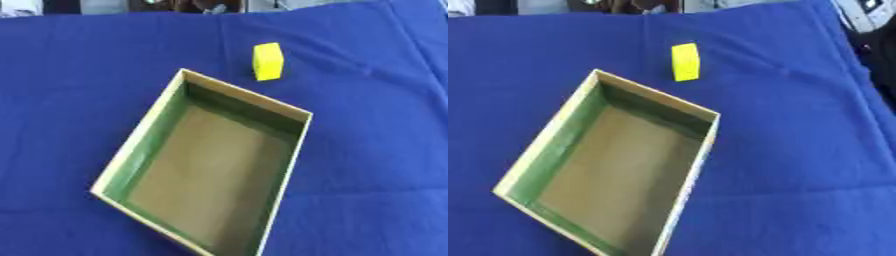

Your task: Pick up objects on the table and place them in the box.

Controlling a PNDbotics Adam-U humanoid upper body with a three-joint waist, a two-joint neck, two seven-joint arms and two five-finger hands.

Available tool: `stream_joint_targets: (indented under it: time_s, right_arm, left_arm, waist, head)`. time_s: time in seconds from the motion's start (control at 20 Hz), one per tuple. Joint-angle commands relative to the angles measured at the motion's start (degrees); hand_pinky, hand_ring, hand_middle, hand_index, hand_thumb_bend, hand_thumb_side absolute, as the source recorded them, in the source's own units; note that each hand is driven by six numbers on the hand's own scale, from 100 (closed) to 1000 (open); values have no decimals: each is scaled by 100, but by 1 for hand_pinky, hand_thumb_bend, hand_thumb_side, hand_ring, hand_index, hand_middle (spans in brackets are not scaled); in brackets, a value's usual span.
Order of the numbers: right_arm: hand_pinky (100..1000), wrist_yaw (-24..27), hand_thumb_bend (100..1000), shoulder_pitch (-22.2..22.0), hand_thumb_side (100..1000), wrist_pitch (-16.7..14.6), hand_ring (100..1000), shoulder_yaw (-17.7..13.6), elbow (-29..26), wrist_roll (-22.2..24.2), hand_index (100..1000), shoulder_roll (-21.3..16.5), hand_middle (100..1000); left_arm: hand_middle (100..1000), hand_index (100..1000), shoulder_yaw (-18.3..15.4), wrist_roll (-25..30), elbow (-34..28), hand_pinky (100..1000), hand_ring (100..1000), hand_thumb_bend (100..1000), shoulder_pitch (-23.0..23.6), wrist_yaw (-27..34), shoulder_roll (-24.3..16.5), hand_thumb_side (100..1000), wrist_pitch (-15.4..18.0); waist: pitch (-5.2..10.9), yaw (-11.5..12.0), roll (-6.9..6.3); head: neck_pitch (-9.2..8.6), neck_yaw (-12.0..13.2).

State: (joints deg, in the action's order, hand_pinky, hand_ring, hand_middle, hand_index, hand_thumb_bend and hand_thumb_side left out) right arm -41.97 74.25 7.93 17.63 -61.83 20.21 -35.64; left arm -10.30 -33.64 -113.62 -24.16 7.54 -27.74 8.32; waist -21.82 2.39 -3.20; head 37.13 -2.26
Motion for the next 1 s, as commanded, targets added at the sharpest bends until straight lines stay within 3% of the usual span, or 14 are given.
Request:
stream_joint_targets:
  time_s: [0.05,0.3,0.65,1.0]
  right_arm:
    - [796,-943,252,285,998,-588,866,-437,656,326,933,207,826]
    - [798,-1524,290,358,1000,-1097,866,-767,1123,318,936,468,828]
    - [800,-1610,345,340,1000,-1253,867,-855,1306,243,943,658,827]
    - [805,-1470,415,267,1000,-1403,870,-825,1316,431,944,709,824]
  left_arm:
    - [717,761,-14,15,-97,574,714,100,-63,14,-152,1000,1]
    - [718,761,-14,18,-97,574,714,100,-69,23,-126,1000,3]
    - [718,762,-17,14,-97,574,715,100,-81,33,-105,1000,10]
    - [718,762,-12,25,-97,575,715,100,-81,42,-96,1000,6]
  waist:
    - [110,15,-12]
    - [102,38,-34]
    - [100,69,-41]
    - [107,83,-56]
  head:
    - [-72,-27]
    - [-256,-76]
    - [-616,-89]
    - [-683,-1]
